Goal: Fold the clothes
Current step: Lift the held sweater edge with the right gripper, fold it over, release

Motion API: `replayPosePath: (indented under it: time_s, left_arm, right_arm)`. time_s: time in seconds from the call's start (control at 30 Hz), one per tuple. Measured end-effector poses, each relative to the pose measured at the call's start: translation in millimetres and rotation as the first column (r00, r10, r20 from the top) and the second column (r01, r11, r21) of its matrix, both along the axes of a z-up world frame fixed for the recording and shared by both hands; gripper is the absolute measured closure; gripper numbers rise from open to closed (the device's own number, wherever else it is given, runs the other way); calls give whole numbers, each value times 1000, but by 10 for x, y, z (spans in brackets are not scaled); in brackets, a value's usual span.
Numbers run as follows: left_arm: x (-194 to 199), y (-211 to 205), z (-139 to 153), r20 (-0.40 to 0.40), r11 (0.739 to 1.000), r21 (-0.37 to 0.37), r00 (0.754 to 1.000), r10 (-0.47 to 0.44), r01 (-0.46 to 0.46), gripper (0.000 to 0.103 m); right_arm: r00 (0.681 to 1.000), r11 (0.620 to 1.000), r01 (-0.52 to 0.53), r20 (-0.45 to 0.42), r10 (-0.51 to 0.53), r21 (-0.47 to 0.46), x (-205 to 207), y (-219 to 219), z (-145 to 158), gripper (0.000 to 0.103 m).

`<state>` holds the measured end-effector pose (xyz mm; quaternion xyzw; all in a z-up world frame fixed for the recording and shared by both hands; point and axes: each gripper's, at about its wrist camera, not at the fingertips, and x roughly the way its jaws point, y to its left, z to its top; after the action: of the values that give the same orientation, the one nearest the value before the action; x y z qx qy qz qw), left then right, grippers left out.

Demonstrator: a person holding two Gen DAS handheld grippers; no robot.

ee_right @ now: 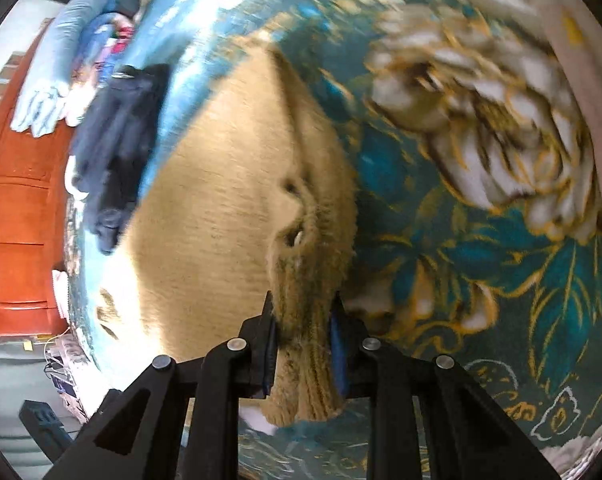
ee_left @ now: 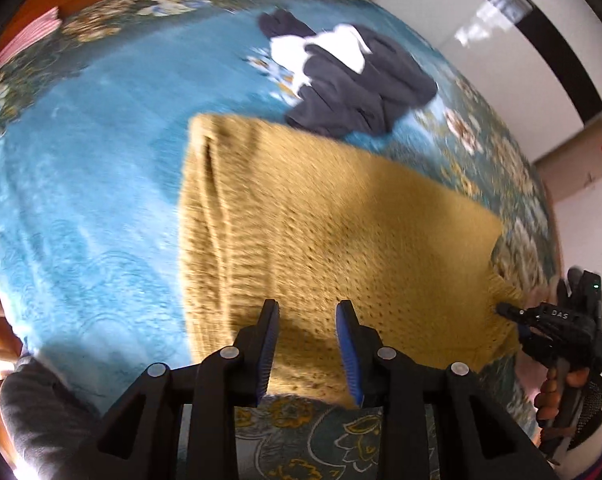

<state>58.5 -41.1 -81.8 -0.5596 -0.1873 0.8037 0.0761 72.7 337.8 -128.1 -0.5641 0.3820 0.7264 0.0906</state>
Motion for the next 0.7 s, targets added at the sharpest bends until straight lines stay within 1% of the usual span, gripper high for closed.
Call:
replayPosePath:
  time_s: [0.07, 0.17, 0.27, 0.3, 0.33, 0.37, 0.43, 0.47, 0.5, 0.57, 0.6, 0.67, 0.7]
  left_arm:
    - [-24, -36, -1, -10, 999, 16, 999, 32, -32, 70]
    - [24, -205, 44, -24, 996, 40, 996, 82, -81, 70]
    - [118, -436, 100, -34, 989, 61, 990, 133, -131, 70]
    - [145, -514, 108, -37, 986, 70, 987, 155, -152, 70]
    - [159, -570, 105, -37, 982, 78, 984, 175, -172, 70]
    - [175, -636, 98, -36, 977, 86, 980, 197, -193, 70]
    - [207, -793, 73, -31, 965, 107, 970, 243, -239, 69]
    - [222, -860, 54, -25, 959, 116, 964, 263, -259, 69]
    - [238, -937, 26, -17, 951, 125, 958, 287, -283, 68]
    - [272, -1082, -41, 7, 933, 147, 944, 331, -328, 68]
    - [291, -1144, -74, 18, 925, 157, 937, 348, -346, 68]
    - [332, -1230, -135, 37, 915, 168, 930, 366, -367, 68]
    - [347, -1250, -166, 44, 914, 167, 929, 369, -371, 68]
  right_arm:
    - [997, 997, -59, -51, 62, 58, -125, -153, 246, 81]
    - [978, 980, -149, -130, 166, 129, -336, -440, 615, 82]
    - [937, 949, -251, -200, 287, 189, -617, -912, 940, 82]
    - [913, 929, -297, -218, 344, 222, -672, -1105, 1047, 82]
    - [884, 903, -344, -235, 403, 256, -720, -1301, 1152, 82]
    - [844, 869, -398, -253, 473, 295, -720, -1501, 1251, 82]
    - [733, 773, -511, -277, 621, 376, -621, -1922, 1402, 82]
    - [657, 705, -573, -280, 700, 418, -578, -2211, 1435, 82]
    - [603, 656, -615, -275, 749, 437, -522, -2387, 1425, 82]
    - [483, 533, -716, -232, 845, 451, -416, -2793, 1284, 82]
    - [438, 472, -759, -186, 880, 448, -348, -2964, 1130, 82]
    - [408, 405, -807, -89, 909, 430, -316, -3202, 811, 82]
    - [415, 397, -823, -46, 908, 407, -335, -3277, 627, 82]
